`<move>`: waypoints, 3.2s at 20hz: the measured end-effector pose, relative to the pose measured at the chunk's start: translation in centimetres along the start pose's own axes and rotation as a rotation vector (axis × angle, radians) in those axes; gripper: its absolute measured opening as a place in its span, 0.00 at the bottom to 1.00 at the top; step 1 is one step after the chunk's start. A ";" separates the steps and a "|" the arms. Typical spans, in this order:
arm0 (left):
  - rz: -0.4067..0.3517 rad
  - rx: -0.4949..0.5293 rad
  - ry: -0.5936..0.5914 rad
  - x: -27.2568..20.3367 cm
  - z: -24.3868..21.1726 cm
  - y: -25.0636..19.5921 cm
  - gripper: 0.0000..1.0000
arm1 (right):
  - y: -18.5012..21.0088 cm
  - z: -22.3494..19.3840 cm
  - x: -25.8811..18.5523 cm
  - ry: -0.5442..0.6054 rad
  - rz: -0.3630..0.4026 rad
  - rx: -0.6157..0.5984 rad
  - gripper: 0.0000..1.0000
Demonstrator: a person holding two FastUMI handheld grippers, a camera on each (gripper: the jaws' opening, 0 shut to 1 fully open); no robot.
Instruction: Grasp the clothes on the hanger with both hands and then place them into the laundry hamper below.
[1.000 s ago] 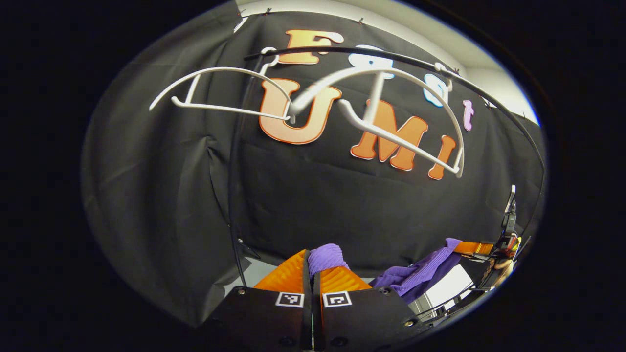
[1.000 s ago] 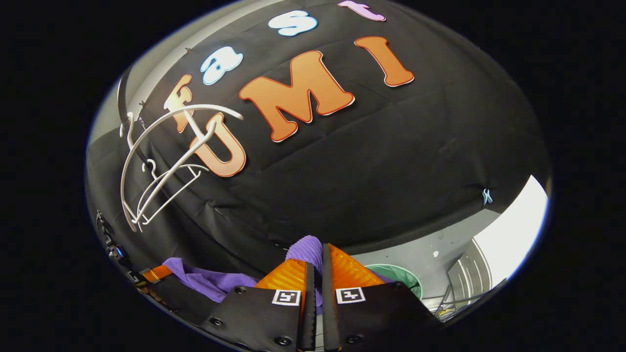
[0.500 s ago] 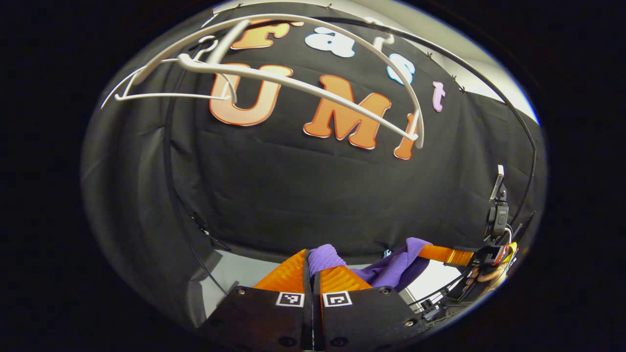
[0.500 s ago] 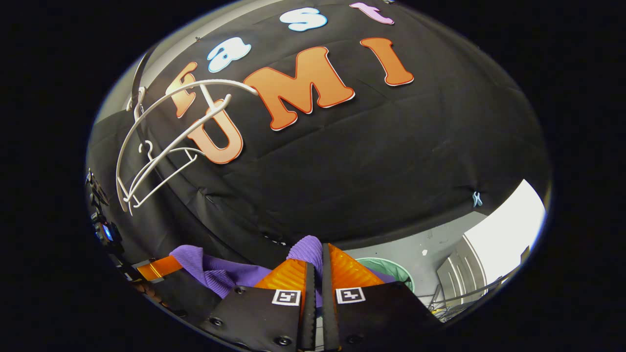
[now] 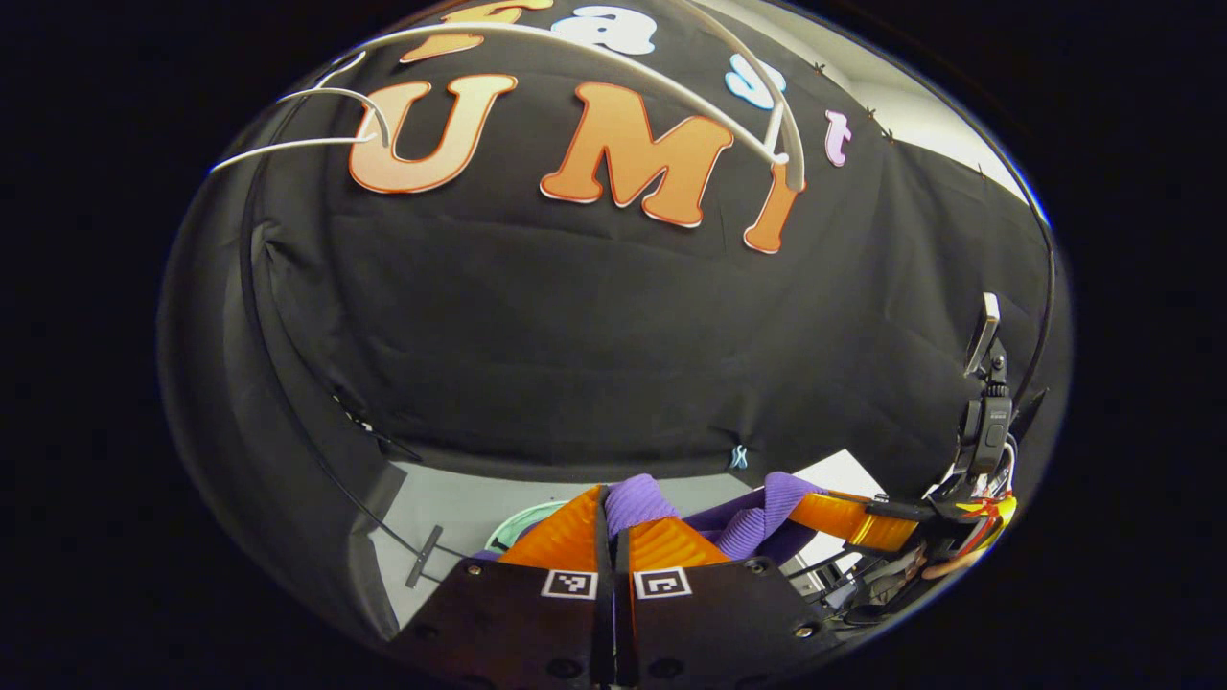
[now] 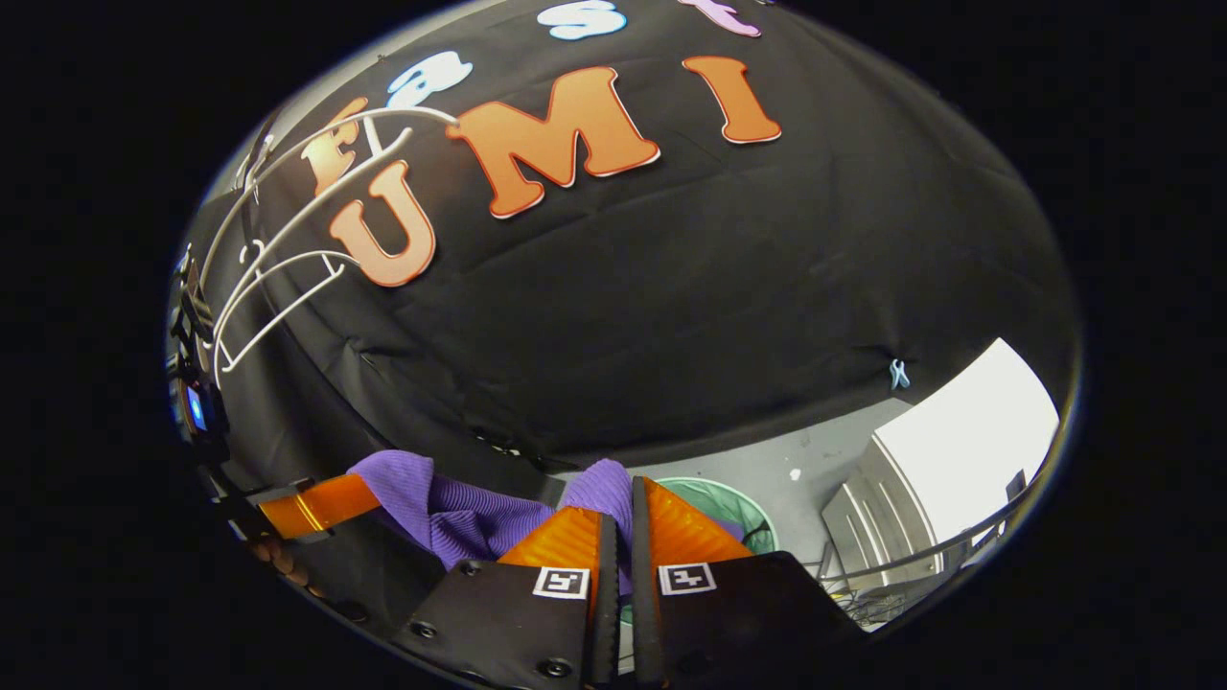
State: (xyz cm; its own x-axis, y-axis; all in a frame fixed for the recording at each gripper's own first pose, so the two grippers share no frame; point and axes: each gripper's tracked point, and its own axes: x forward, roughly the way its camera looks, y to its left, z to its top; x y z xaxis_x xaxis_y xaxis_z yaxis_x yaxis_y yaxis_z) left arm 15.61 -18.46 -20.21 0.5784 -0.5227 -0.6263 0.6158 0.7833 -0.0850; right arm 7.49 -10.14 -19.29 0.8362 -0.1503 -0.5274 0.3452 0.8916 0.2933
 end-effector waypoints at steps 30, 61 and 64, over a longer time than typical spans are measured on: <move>0.090 -0.057 0.540 3.9 -18.0 6.6 0.18 | -2.1 -16.0 6.0 0.386 -0.189 -0.099 0.17; 0.156 -0.043 0.278 -2.3 -9.4 3.2 0.90 | -3.5 -4.5 -3.2 0.076 -0.191 -0.131 0.99; 0.146 -0.051 0.200 -4.5 -6.8 0.1 0.91 | -3.0 -1.8 -5.6 0.009 -0.169 -0.141 1.00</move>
State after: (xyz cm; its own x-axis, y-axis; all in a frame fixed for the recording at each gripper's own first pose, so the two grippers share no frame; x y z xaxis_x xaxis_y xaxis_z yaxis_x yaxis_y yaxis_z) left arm 9.41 -13.74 -22.71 0.5385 -0.3298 -0.7754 0.5029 0.8642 -0.0183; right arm 1.02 -11.22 -18.71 0.7675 -0.2989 -0.5671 0.4163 0.9051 0.0864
